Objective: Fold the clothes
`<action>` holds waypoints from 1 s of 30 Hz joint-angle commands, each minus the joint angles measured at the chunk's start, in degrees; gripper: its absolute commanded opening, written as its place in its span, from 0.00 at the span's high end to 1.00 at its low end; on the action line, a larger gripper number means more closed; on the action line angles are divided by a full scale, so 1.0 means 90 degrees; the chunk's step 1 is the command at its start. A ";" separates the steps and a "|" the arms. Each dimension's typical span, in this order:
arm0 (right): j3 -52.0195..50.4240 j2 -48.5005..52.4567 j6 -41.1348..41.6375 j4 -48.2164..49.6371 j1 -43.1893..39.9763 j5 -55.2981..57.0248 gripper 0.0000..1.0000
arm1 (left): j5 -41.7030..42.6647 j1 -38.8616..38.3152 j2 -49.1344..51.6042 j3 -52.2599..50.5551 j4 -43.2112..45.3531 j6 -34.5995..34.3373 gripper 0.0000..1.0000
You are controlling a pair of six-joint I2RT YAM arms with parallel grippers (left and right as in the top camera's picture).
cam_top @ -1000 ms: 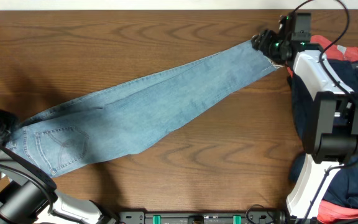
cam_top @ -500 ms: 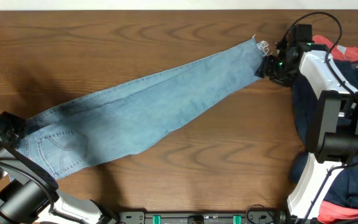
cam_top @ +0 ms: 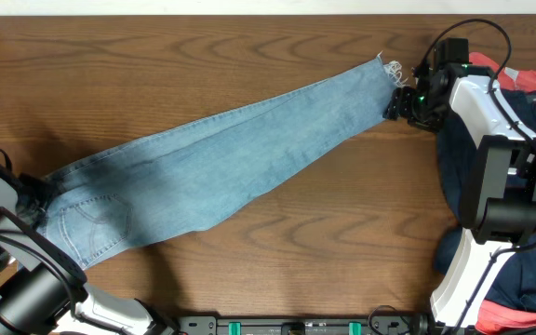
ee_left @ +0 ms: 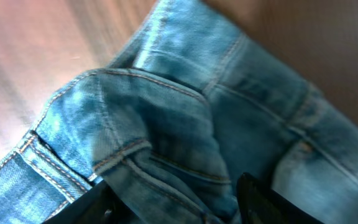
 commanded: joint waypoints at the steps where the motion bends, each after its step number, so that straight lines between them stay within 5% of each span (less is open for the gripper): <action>1: 0.0066 -0.0194 -0.0267 0.0066 -0.0100 0.0216 0.26 | 0.0874 0.0010 -0.0316 0.0425 -0.0114 0.0284 0.40; 9: 0.0063 -0.0080 -0.0262 0.0549 -0.0180 0.0389 0.11 | 0.1035 0.0007 -0.1404 0.0612 -0.1054 0.0274 0.39; 19: 0.0063 0.0532 0.0440 0.1438 -0.0095 0.0192 0.23 | 0.0962 0.0007 -0.1477 0.0304 -0.1957 0.0272 0.40; 24: 0.0063 0.0920 0.0561 0.1520 -0.0002 0.0000 0.29 | 0.0942 0.0007 -0.1294 -0.0158 -0.1814 0.0282 0.49; 25: 0.0063 0.0971 0.0556 0.1530 0.0019 -0.0083 0.34 | 0.0901 0.0007 -0.1248 -0.0260 -0.1724 0.0274 0.49; 30: 0.0066 0.0964 0.0554 0.1404 0.0078 -0.0474 0.94 | 0.0843 0.0002 -0.0867 -0.0852 -0.0814 0.0270 0.58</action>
